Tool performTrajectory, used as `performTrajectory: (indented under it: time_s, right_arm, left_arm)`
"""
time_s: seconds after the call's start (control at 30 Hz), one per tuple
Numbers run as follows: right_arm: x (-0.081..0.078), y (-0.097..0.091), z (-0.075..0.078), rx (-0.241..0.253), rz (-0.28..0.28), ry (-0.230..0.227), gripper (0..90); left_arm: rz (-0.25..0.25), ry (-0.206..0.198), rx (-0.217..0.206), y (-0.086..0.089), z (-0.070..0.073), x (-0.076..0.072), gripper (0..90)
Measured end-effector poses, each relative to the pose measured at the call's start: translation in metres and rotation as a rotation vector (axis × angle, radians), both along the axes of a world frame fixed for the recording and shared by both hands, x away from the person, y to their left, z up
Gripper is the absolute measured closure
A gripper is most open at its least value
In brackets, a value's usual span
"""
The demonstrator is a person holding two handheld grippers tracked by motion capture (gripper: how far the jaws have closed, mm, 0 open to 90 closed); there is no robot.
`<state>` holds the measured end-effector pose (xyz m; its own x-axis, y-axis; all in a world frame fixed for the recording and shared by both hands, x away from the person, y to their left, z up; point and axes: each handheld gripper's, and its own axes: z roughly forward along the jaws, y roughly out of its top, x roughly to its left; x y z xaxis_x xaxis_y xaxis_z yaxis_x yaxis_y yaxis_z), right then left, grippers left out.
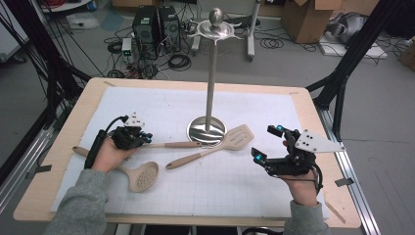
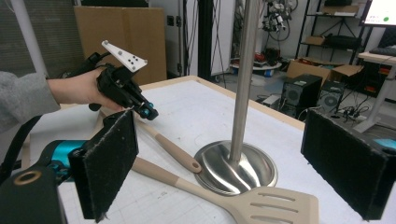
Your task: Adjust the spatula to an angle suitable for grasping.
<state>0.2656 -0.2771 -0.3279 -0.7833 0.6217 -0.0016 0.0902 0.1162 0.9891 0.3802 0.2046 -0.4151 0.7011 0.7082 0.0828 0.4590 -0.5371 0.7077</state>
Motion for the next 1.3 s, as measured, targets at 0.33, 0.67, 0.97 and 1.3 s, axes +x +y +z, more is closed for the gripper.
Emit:
performTrajectory:
  time_s: [0.33, 0.67, 0.97, 1.3]
  right_arm:
    - [0.000, -0.001, 0.000, 0.003, -0.002, 0.003, 9.9]
    - [0.000, 0.000, 0.000, -0.001, -0.003, 0.001, 9.9]
    - [0.000, -0.001, -0.001, 0.002, -0.003, 0.001, 9.9]
    - [0.000, 0.000, -0.001, -0.001, 0.000, 0.003, 9.9]
  left_arm:
    - [0.058, 0.054, 0.054, 0.021, -0.012, 0.002, 89.6]
    - [0.055, 0.075, 0.048, 0.022, -0.012, -0.004, 89.6]
    - [0.048, 0.074, 0.053, 0.022, -0.011, -0.005, 89.6]
    - [-0.099, 0.037, -0.030, -0.001, 0.001, -0.012, 89.5]
